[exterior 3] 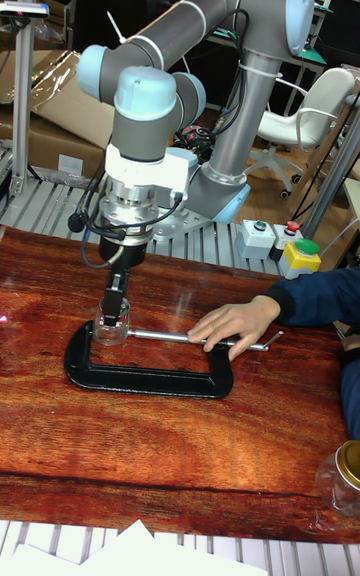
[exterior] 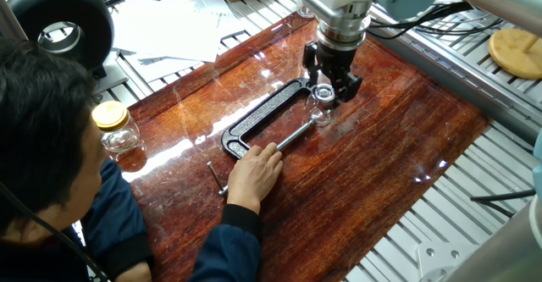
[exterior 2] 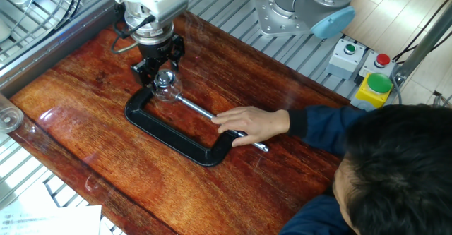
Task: Screw the lid onto the jar
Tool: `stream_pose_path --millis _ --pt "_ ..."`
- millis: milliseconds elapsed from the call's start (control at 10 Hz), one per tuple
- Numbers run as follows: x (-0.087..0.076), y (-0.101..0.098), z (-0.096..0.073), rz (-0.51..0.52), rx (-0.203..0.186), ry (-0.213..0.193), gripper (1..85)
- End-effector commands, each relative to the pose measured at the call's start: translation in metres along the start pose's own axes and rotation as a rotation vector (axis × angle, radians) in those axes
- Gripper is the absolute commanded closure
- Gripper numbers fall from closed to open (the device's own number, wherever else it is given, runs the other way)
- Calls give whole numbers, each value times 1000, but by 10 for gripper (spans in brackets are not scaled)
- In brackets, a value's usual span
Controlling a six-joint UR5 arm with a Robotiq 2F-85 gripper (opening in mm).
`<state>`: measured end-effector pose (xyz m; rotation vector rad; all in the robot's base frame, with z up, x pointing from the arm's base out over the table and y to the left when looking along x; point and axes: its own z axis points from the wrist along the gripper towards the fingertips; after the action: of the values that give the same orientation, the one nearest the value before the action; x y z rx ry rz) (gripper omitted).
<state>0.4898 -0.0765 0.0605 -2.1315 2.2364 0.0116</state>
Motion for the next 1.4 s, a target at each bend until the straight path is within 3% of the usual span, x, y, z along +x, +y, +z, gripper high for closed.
stream_pose_path --millis 0,200,600,1300 --pt "-2 -1 -1 24 6 -10 237" --pt "1 -1 0 47 10 3 363" --pt "0 0 0 143 12 8 483" --pt "-12 17 0 568 -82 -38 483"
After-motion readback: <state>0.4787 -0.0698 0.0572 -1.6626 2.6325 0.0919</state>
